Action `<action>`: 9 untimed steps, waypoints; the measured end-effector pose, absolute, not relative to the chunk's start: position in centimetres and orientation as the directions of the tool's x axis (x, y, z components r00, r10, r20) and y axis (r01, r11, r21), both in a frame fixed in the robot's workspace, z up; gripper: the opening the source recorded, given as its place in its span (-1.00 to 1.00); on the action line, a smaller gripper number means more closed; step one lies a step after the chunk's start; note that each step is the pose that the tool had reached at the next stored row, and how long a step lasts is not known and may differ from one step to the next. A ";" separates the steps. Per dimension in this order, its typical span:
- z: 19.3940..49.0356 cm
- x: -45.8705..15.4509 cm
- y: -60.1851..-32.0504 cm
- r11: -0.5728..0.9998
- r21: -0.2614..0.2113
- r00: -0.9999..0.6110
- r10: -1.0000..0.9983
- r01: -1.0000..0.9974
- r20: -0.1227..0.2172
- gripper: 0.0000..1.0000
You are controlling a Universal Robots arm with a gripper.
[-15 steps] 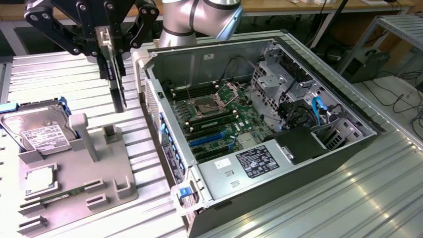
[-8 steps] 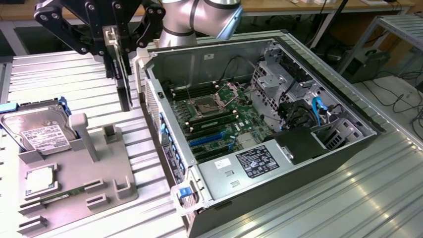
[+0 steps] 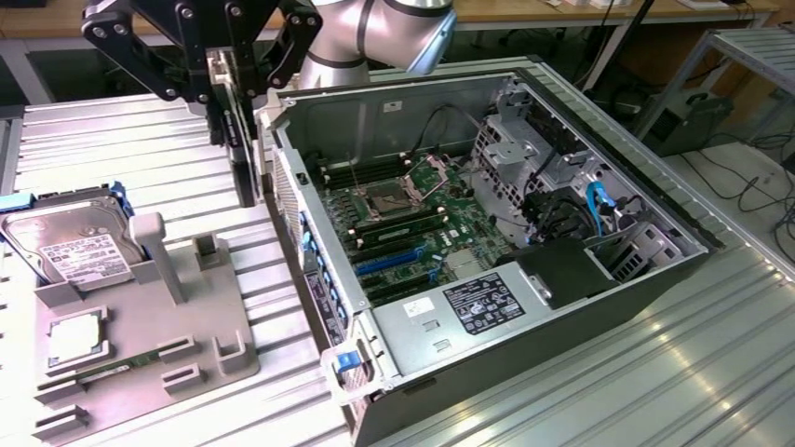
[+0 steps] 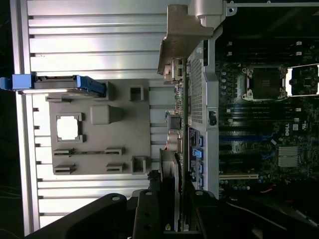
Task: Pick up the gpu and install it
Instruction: 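Pick up the gpu and move the gpu toward the slot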
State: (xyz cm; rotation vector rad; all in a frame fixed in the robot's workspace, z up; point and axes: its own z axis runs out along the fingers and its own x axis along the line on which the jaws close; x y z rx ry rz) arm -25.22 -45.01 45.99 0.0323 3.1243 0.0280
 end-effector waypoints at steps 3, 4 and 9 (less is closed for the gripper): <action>46.0 -24.9 -45.0 1.000 0.018 -1.000 0.021 0.020 -0.017 -0.46; 46.0 -24.7 -45.0 1.000 0.018 -1.000 0.021 0.021 -0.017 -0.46; 46.0 -23.5 -45.0 1.000 0.018 -1.000 0.021 0.021 -0.017 -0.46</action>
